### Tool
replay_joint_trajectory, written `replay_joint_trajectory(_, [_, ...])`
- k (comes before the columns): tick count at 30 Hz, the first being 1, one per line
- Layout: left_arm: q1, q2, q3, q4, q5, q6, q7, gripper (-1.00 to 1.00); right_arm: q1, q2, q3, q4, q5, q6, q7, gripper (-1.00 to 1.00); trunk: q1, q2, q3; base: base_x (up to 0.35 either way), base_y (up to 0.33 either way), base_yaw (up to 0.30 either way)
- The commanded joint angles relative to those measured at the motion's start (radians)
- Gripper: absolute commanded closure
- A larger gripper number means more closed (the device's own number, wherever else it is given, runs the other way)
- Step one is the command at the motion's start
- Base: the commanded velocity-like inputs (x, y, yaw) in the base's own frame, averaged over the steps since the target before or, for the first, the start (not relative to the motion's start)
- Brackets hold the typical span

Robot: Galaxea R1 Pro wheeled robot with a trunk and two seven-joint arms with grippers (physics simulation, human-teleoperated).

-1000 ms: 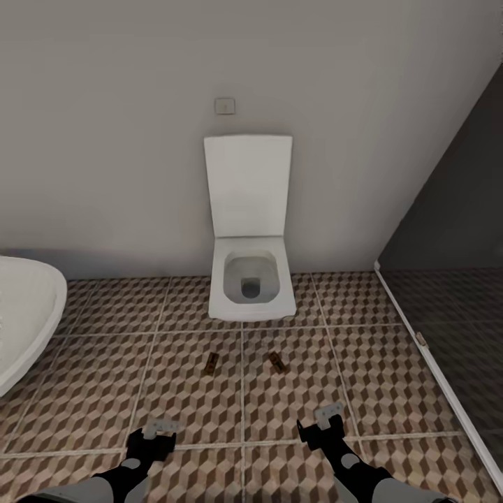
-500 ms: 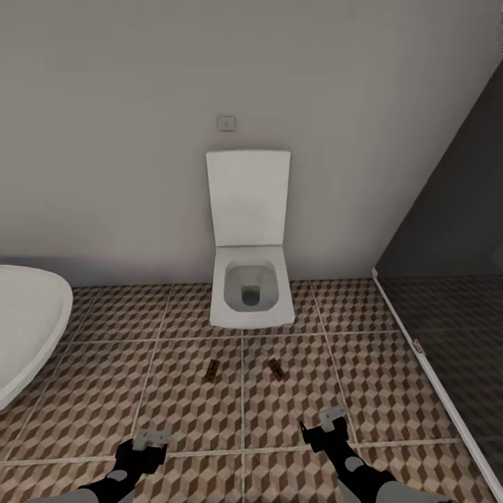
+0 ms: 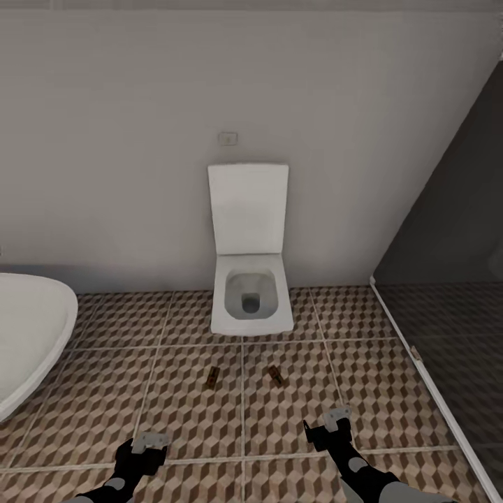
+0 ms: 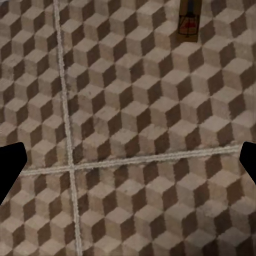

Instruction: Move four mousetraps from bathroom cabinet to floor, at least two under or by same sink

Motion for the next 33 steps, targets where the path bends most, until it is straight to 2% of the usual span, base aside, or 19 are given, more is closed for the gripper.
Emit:
replay_joint_trajectory(1, [0.001,0.000,0.000,0.000,0.000,-0.001,0.000,-1.00,0.000,0.000,0.000,0.000,0.000,0.000,0.000,-1.00,-0.004,0.007,0.005,0.000,0.000,0.000])
replay_joint_trajectory(7, [0.003,0.000,0.000,-0.001,0.009,-0.004,0.001,-1.00,0.000,0.001,0.000,0.000,0.000,0.000,0.000,-1.00,-0.027,0.049,0.033,0.000,0.000,0.000])
replay_joint_trajectory(8, [0.005,0.000,0.000,0.000,0.040,-0.005,0.001,-1.00,0.000,0.001,0.000,0.000,-0.001,0.000,0.000,-1.00,-0.031,0.056,0.038,0.000,0.000,0.000])
replay_joint_trajectory(13, [0.005,0.000,0.000,0.000,0.067,-0.005,0.000,-1.00,0.000,0.001,0.000,0.000,-0.002,0.000,0.000,-1.00,-0.050,0.091,0.062,0.000,0.000,0.000])
replay_joint_trajectory(33, [0.005,-0.001,0.000,0.000,0.072,-0.005,0.001,-1.00,0.002,0.001,0.000,0.000,-0.002,0.000,0.000,-1.00,-0.127,0.231,0.156,0.000,0.000,0.000])
